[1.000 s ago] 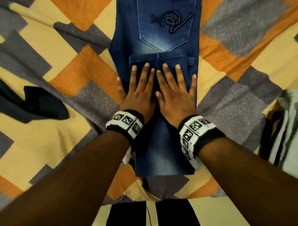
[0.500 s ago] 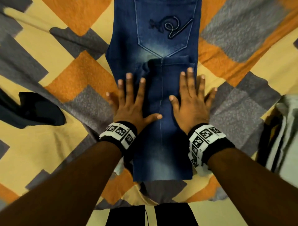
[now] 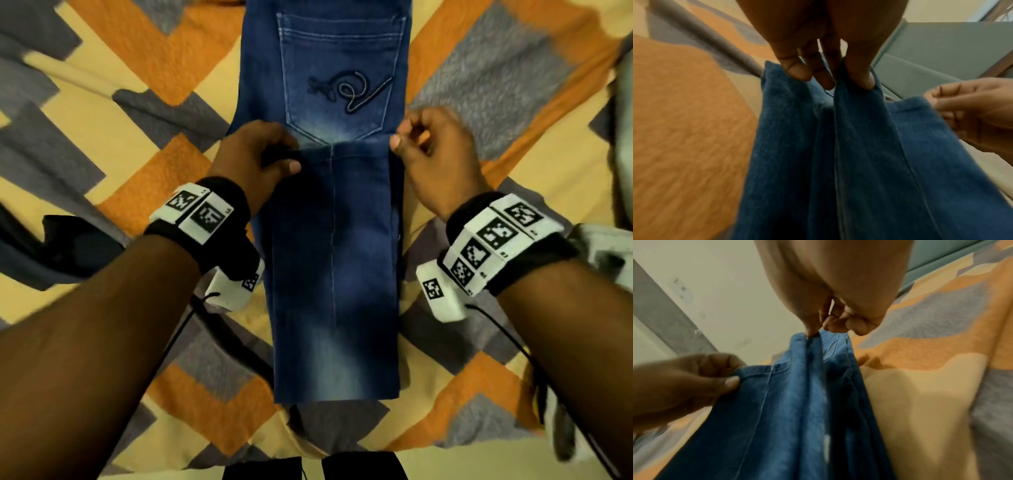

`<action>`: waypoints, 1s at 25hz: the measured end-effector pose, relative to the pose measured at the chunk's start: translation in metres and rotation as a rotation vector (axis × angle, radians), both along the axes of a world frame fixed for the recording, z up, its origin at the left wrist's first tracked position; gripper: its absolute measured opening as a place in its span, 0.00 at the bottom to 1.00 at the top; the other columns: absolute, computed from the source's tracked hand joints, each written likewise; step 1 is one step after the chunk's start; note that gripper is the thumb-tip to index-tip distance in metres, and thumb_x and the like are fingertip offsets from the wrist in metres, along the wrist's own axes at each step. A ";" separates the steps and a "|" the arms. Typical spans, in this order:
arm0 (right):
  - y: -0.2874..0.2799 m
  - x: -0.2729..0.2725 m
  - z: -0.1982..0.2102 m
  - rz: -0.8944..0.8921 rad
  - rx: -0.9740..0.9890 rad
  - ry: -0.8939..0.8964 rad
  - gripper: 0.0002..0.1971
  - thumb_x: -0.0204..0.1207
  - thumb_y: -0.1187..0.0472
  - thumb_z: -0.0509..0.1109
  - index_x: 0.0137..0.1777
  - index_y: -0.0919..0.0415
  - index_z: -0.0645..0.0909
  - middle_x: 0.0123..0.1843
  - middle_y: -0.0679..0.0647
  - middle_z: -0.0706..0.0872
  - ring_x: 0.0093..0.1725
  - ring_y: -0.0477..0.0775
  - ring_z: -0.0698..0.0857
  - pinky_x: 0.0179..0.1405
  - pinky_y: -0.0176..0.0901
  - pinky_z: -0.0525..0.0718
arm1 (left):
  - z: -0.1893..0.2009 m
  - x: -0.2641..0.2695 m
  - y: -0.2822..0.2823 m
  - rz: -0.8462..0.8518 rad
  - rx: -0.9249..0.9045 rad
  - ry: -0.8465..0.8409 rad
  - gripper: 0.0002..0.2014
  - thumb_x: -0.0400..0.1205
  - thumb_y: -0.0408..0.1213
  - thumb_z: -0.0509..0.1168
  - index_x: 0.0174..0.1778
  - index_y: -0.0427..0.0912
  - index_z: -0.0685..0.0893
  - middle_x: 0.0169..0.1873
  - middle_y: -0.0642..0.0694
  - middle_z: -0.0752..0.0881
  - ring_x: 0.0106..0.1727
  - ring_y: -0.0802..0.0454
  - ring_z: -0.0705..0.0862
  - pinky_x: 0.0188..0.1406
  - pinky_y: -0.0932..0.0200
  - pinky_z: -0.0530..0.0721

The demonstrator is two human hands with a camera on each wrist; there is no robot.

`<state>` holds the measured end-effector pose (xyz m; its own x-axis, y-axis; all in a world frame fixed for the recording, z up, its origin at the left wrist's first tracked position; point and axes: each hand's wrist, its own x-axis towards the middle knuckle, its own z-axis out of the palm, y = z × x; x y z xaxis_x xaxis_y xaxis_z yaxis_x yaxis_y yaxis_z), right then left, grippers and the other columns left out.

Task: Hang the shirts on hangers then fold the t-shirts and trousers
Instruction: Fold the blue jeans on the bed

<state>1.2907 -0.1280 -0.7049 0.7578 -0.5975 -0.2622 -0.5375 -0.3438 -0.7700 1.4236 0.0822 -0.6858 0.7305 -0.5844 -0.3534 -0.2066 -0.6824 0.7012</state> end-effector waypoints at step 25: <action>0.168 -0.275 -0.002 0.551 -0.741 0.654 0.31 0.85 0.47 0.52 0.86 0.52 0.51 0.86 0.50 0.52 0.84 0.63 0.54 0.73 0.81 0.51 | -0.032 -0.256 0.168 -0.575 0.493 -0.392 0.35 0.81 0.57 0.47 0.84 0.51 0.45 0.83 0.54 0.37 0.83 0.42 0.40 0.72 0.24 0.34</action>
